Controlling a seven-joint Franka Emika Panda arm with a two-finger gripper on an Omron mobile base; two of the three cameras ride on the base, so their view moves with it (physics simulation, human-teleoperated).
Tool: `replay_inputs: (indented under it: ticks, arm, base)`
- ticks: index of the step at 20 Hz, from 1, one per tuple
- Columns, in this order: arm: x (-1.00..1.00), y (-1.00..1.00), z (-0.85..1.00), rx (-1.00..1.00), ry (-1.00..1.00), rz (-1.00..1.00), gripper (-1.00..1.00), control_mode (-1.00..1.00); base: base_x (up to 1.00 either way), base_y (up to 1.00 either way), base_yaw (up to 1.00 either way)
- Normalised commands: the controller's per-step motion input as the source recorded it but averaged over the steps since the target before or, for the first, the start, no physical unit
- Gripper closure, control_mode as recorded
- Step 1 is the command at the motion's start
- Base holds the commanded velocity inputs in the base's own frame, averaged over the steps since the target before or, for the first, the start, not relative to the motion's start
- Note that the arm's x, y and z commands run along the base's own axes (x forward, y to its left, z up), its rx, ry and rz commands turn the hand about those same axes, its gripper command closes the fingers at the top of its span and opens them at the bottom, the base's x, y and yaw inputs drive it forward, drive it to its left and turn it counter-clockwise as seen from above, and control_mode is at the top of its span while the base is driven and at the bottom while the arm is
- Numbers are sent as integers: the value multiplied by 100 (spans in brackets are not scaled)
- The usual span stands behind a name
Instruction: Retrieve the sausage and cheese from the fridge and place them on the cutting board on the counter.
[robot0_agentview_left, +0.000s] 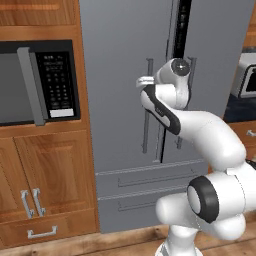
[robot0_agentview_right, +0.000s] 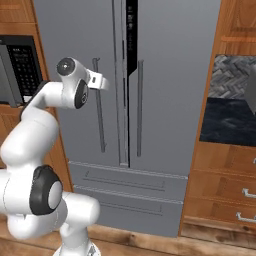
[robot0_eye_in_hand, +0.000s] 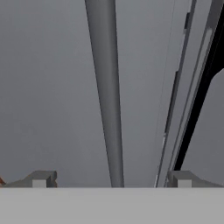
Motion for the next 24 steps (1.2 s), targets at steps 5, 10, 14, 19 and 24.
replay_inputs:
  ticks: [5, 10, 14, 19, 24]
  arm:
    - [30, 0, -16, -1, 0, 0, -100, -100]
    - [36, 0, -6, 0, 0, 0, -100, -100]
    - [38, 0, -7, 0, 0, 0, -100, -100]
    - [39, 0, -5, 0, 0, 0, -100, -100]
    - [27, 0, -12, -1, 0, 0, -100, -100]
  base:
    - [0, 0, 0]
    - [0, 0, 0]
    - [0, 0, 0]
    - [0, 0, 0]
    - [0, 0, 0]
